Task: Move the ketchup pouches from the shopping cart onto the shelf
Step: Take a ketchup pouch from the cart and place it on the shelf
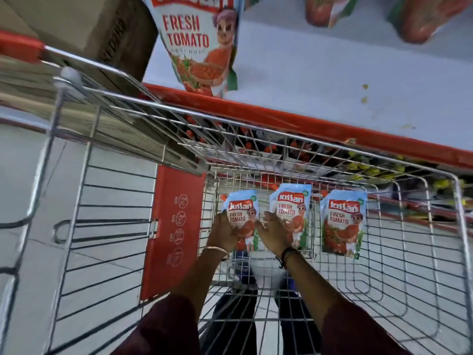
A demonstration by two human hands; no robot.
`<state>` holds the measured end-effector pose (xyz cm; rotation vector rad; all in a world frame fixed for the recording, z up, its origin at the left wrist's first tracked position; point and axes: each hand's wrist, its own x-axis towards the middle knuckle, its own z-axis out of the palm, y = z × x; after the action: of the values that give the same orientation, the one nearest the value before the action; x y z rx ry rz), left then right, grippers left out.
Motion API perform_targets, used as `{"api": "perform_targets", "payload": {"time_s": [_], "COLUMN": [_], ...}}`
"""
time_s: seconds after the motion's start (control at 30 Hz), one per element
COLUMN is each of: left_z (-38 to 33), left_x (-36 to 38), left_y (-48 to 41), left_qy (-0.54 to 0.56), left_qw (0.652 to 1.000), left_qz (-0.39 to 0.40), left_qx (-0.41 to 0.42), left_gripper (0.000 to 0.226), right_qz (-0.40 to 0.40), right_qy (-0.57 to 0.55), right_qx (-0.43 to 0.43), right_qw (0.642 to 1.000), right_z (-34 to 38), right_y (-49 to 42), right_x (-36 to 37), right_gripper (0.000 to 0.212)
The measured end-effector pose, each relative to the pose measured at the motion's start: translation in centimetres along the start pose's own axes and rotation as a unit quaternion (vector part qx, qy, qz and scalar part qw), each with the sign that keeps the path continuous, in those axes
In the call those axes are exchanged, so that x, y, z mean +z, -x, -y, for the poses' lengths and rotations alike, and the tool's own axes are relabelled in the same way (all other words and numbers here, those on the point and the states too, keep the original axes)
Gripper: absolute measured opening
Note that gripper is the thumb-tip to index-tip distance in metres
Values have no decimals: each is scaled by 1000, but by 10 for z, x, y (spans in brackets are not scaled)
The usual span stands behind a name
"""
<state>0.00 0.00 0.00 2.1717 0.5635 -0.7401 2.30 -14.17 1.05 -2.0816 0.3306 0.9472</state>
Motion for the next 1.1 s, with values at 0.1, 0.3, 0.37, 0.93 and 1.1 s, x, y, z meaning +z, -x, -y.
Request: {"api": "perform_targets", "payload": {"time_s": [0.1, 0.3, 0.37, 0.93, 1.1], "left_z": [11, 17, 24, 8, -27], "left_x": [14, 30, 34, 2, -30], "left_y": [-15, -39, -47, -8, 31], "left_qy": [17, 141, 160, 345, 337], "left_qw": [997, 975, 969, 923, 937], "left_qz": [-24, -48, -37, -51, -77], "left_qx": [-74, -167, -183, -163, -46], "left_gripper": [53, 21, 20, 37, 33], "right_qz": [26, 41, 32, -27, -49], "right_qy": [7, 9, -14, -127, -127], "right_qx": [25, 47, 60, 11, -41], "right_qw": [999, 998, 998, 991, 990], "right_z": [-6, -18, -25, -16, 5], "right_y": [-16, -44, -57, 1, 38], "right_x": [7, 18, 23, 1, -25], "right_gripper": [60, 38, 32, 27, 24]}}
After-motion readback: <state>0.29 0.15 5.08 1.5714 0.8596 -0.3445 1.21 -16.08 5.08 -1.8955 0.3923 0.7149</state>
